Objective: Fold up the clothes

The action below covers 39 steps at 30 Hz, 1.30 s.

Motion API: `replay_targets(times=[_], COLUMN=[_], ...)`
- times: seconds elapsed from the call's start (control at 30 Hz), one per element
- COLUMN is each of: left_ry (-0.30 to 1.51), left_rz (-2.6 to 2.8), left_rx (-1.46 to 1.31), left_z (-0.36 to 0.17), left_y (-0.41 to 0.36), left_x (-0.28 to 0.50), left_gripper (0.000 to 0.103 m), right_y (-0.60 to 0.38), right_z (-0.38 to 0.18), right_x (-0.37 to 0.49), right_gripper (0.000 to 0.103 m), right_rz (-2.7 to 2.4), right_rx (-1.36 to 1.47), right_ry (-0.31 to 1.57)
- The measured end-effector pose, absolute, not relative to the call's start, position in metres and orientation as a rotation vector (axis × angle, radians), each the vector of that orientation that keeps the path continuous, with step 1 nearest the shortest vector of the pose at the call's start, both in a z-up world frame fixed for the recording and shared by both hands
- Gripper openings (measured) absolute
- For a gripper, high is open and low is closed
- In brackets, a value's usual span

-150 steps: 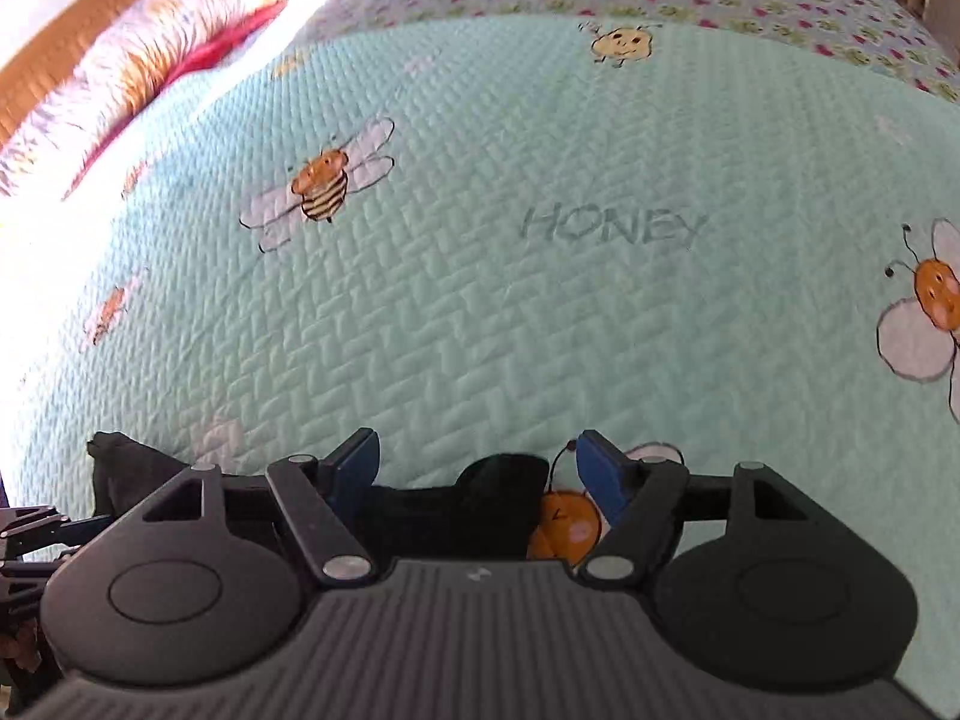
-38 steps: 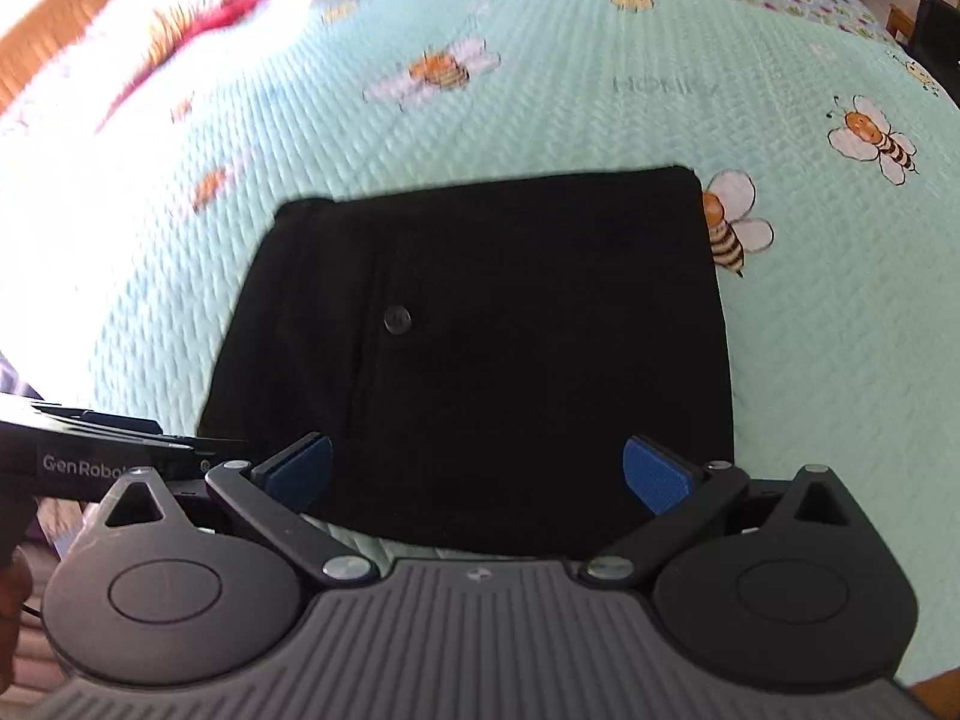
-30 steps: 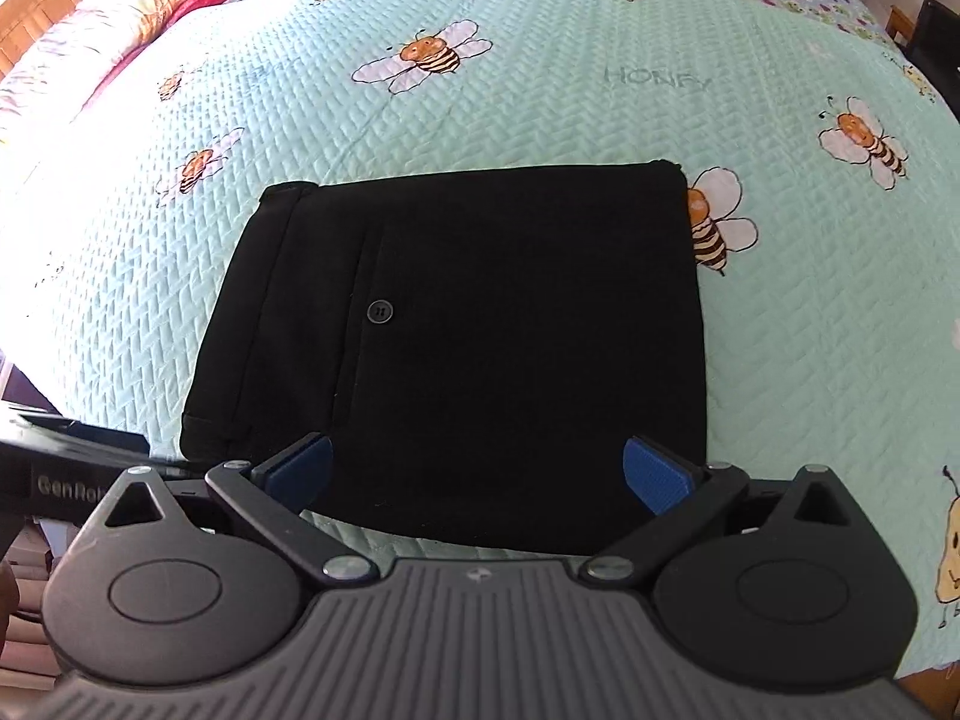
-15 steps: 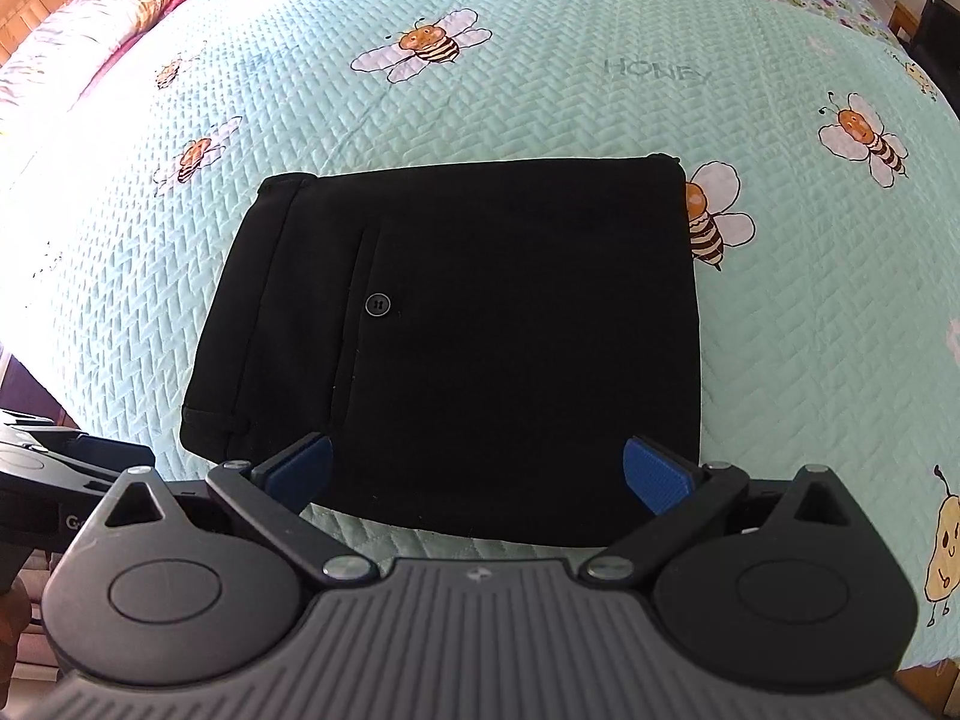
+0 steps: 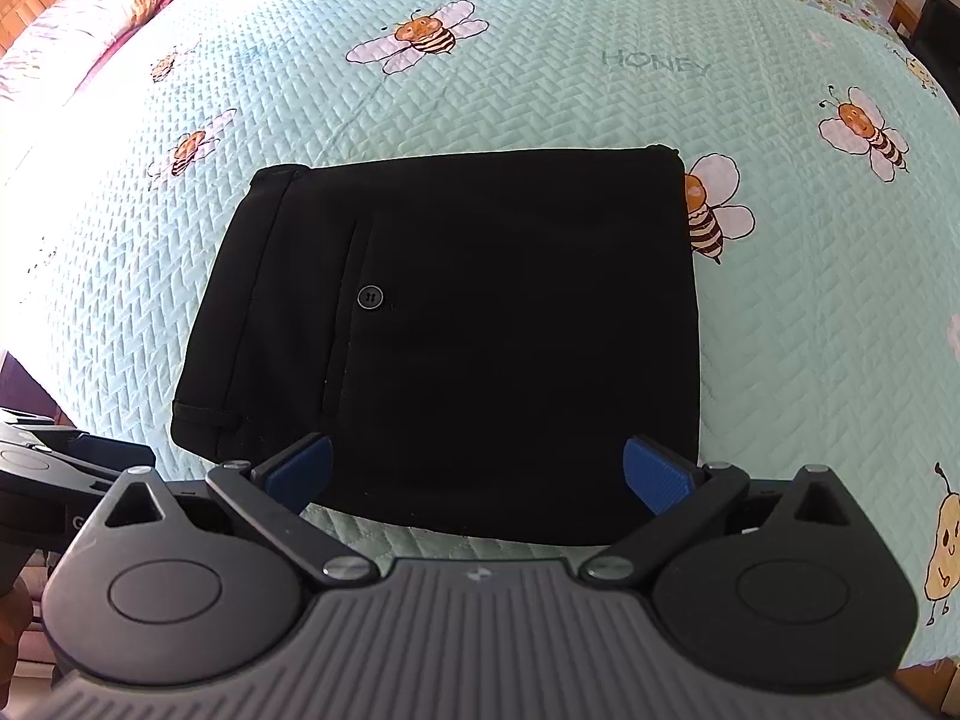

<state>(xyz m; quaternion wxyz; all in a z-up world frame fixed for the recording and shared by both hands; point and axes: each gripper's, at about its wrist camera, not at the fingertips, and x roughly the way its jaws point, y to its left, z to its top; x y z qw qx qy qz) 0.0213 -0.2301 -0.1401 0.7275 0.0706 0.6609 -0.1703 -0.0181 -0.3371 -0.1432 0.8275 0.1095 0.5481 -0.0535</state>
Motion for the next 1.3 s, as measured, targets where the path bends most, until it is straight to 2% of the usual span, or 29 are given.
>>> replay_targets(times=[0.97,1.17,1.3], left_ry=[1.450,1.229,1.162], left_rz=[-0.430,-0.529,-0.506], left_rx=[0.128,0.140,0.019], left_z=[-0.148,-0.125,-0.125], left_y=[-0.230,-0.219,-0.188], left_x=[0.027,0.014,0.020], left_gripper=[0.088,0.088,0.088], right_y=[-0.344,-0.391,-0.424], right_z=[-0.154,-0.160,-0.191], right_x=[-0.021,-0.054,-0.090], right_gripper=[0.102,0.102,0.102], right_rz=[-0.103,-0.048,-0.055], right_rx=[0.310,0.589,0.830], right_ry=[1.138,0.927,0.849])
